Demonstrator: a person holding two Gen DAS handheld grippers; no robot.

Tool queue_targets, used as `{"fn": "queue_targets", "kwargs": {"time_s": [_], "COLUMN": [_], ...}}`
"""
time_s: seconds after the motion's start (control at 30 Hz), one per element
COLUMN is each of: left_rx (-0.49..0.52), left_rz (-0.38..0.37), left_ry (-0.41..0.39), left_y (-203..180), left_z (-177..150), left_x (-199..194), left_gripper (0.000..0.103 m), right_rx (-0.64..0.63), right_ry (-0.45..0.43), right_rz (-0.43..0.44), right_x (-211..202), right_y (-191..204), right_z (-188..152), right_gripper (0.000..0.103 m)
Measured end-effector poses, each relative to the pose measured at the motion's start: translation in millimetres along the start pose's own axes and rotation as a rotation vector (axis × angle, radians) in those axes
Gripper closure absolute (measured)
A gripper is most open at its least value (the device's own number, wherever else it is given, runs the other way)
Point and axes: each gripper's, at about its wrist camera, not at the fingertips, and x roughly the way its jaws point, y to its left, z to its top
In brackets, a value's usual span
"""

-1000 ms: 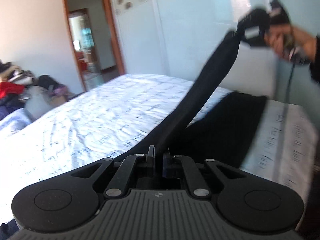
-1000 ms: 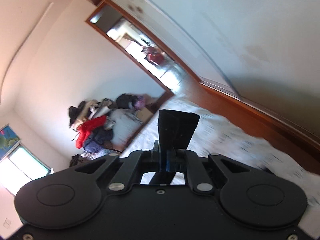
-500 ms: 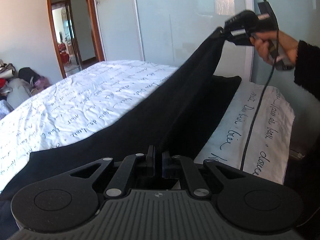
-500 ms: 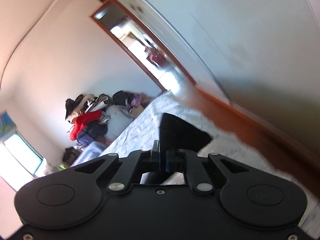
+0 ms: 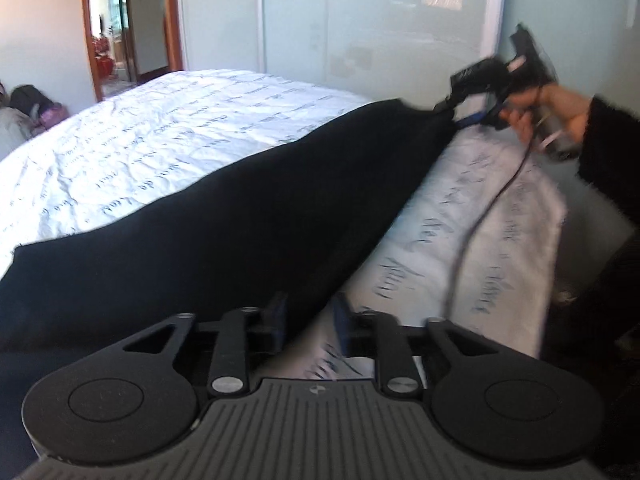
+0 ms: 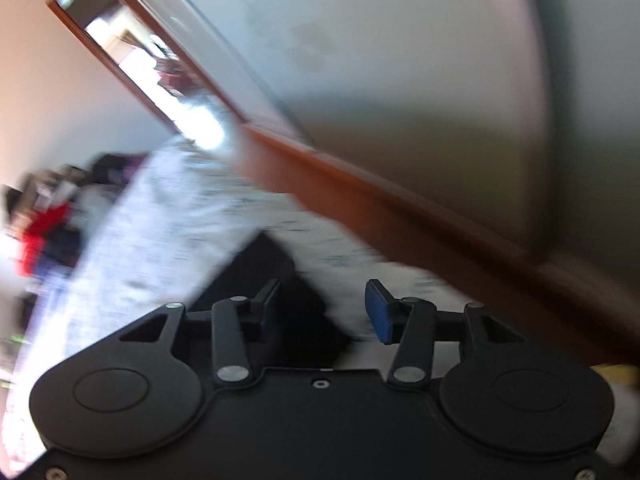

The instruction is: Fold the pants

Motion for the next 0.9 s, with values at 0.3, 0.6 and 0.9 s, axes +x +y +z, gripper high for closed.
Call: {"fn": "queue_targets", "kwargs": {"time_s": [0.3, 0.6, 0.9], "left_rx": [-0.073, -0.298, -0.398], "left_rz": [0.187, 0.698, 0.940], "left_ry": [-0.072, 0.007, -0.002], "left_y": [43.2, 132.0, 156.4], "left_z": [-36.9, -96.7, -124.5], "left_x": [-84.5, -168.4, -216.6], "left_gripper": [0.037, 0.034, 0.027], "right_rx": [-0.667, -1.472, -1.759], "right_ry": [-0.030, -0.053, -0.092], "right_rz": [0.365, 0.725, 0.827], "right_x": [-59.1, -112.4, -139.2], "right_y": [175.9, 308.5, 346.4], "right_z": [-82.1, -312.6, -404.5], "right_gripper": [0.049, 0.062, 0.071]}}
